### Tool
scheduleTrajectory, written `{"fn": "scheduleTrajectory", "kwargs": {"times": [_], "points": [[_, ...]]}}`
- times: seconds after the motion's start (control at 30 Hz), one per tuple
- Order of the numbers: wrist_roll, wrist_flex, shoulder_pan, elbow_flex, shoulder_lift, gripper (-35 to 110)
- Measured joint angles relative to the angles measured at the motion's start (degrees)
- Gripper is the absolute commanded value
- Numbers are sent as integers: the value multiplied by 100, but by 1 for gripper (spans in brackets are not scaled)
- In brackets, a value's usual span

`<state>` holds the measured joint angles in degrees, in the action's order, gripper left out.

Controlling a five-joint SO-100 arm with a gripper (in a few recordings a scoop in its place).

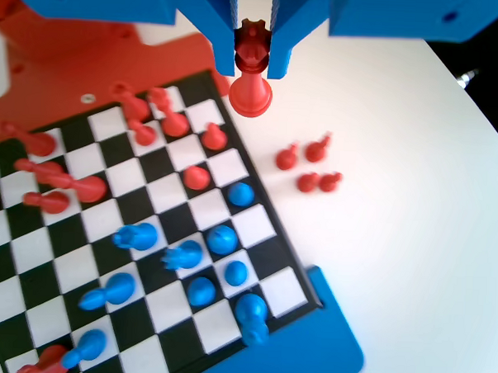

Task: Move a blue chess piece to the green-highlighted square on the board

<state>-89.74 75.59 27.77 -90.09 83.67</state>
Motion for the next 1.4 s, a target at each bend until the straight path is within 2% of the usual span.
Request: {"fn": "scheduleTrajectory", "kwargs": {"times": [0.33,0.6,1.4], "points": [[-545,123,888,-246,0,1],[-1116,-308,1318,-976,0,1],[-1301,-1951,1362,-1881,-765,1]]}}
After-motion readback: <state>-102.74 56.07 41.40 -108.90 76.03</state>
